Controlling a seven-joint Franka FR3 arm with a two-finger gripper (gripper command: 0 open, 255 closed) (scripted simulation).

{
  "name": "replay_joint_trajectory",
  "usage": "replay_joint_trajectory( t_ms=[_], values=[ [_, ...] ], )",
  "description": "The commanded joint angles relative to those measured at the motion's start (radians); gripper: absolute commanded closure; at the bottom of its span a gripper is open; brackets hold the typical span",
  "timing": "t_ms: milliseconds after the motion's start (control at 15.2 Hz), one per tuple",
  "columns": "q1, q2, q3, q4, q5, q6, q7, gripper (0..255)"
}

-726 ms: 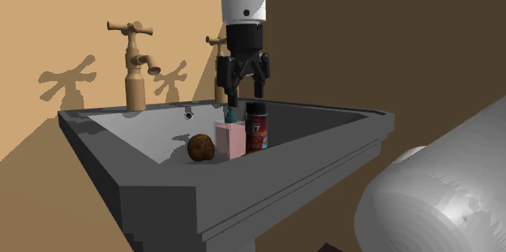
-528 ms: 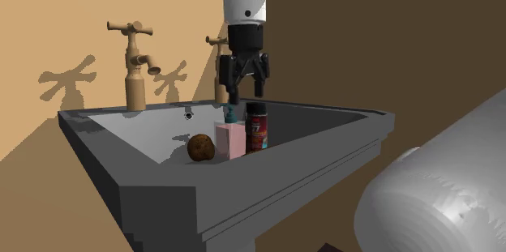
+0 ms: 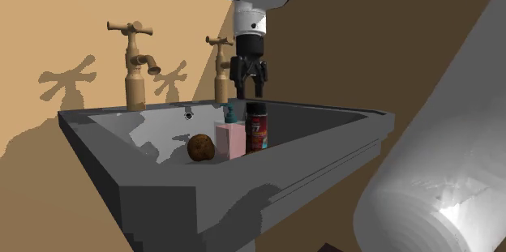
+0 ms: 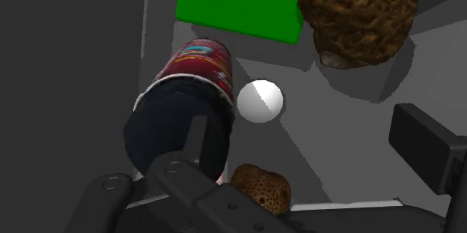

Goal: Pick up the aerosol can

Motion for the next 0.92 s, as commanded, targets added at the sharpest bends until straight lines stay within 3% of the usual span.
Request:
replay_joint_trajectory(
  t_ms=[0,264,858],
  values=[
    [-0.001,0.1,-0.045,0.091,0.026,-0.03,-0.077,0],
    [-0.017,0.318,-0.121,0.303,0.097,-0.114,-0.224,0],
    [-0.02,0.311,-0.117,0.193,0.095,-0.011,-0.228,0]
  ],
)
